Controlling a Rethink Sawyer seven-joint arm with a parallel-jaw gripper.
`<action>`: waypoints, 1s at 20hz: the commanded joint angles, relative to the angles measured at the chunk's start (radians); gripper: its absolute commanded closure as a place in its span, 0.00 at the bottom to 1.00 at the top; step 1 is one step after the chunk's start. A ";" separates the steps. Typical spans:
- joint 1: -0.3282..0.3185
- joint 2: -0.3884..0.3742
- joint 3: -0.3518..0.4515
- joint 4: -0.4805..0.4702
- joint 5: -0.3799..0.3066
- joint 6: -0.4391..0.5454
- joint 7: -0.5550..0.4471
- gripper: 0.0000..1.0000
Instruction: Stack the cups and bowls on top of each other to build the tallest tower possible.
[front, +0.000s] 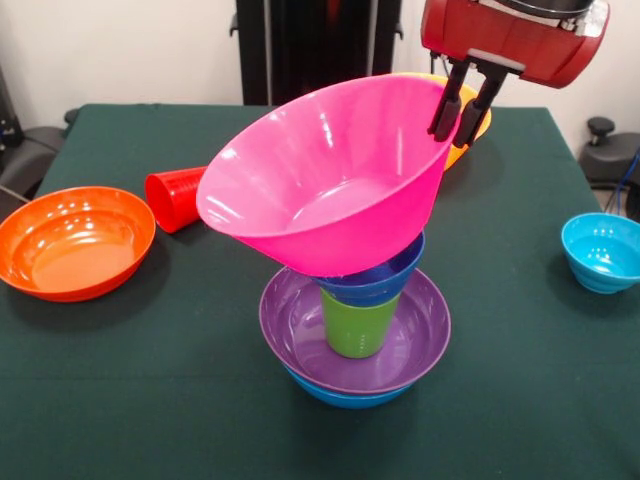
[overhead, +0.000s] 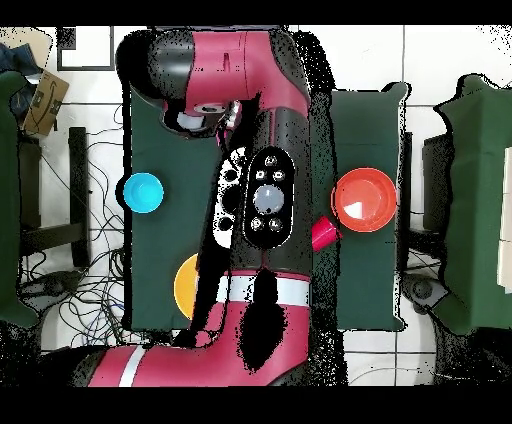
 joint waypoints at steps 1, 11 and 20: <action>0.002 -0.005 0.046 0.093 -0.032 0.066 -0.061 1.00; 0.007 -0.023 0.038 0.156 -0.044 -0.010 -0.059 1.00; 0.004 -0.050 0.045 0.224 -0.045 -0.067 -0.063 1.00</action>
